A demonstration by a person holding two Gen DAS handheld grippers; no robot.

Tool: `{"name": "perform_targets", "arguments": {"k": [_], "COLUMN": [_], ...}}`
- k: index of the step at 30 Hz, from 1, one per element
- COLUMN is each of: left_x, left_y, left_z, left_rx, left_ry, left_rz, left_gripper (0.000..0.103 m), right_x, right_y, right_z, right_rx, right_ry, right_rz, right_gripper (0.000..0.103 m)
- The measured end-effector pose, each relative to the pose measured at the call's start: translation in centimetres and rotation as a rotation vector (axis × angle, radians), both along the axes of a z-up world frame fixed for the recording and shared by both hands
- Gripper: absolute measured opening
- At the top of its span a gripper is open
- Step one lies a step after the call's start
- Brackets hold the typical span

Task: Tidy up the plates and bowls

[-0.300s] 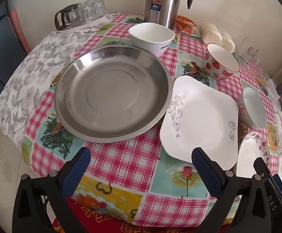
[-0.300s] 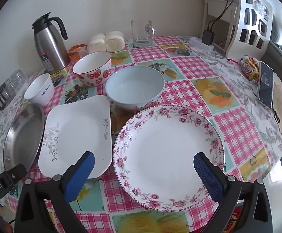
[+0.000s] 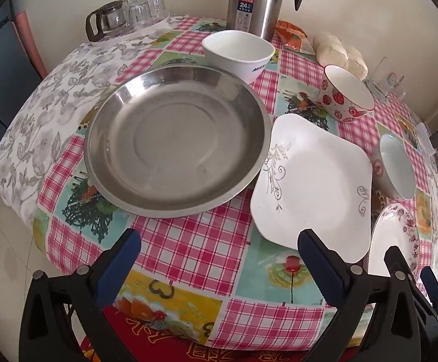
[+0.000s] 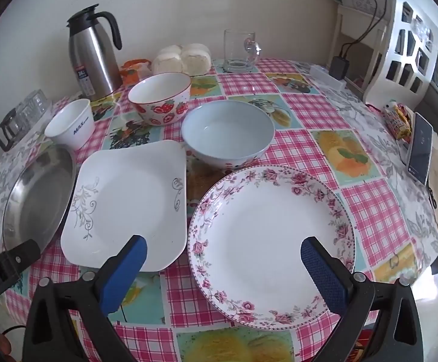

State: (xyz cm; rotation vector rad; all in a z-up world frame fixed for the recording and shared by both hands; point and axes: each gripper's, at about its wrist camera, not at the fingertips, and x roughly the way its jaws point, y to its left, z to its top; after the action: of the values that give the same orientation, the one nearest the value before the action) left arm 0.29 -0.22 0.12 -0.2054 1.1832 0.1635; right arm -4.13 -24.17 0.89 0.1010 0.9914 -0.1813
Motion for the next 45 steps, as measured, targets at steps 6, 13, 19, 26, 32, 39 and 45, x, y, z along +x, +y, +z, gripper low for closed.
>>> {"name": "perform_targets", "arguments": {"k": [6,13,19,26,32,39,45], "left_x": [0.0,0.0,0.0,0.0,0.0,0.0,0.0], "left_y": [0.0,0.3,0.4,0.4,0.5,0.4,0.3], "left_z": [-0.2,-0.6,-0.7,-0.9,-1.0,-1.0,-1.1], "left_rx": [0.001,0.005,0.002,0.001,0.0,0.001,0.001], "left_ry": [0.01,0.027,0.032,0.037,0.037,0.04,0.042], "left_rz": [-0.004,0.01,0.022,0.029,0.031,0.029,0.029], "left_gripper": [0.103,0.103,0.103,0.103,0.103,0.103,0.103], "right_x": [0.0,0.0,0.0,0.0,0.1,0.1,0.1], "right_y": [0.2,0.2,0.4,0.4,0.4,0.4,0.4], "right_z": [0.0,-0.2,-0.2,-0.3,-0.4,-0.4,-0.4], "right_rx": [-0.019,-0.012,-0.016,-0.015,-0.016,-0.018,-0.017], "right_ry": [-0.002,0.001,0.006,0.008,0.011,0.014,0.017], "right_rz": [0.024,0.028,0.04,0.043,0.045,0.046,0.045], "right_gripper": [0.103,0.103,0.103,0.103,0.103,0.103,0.103]}}
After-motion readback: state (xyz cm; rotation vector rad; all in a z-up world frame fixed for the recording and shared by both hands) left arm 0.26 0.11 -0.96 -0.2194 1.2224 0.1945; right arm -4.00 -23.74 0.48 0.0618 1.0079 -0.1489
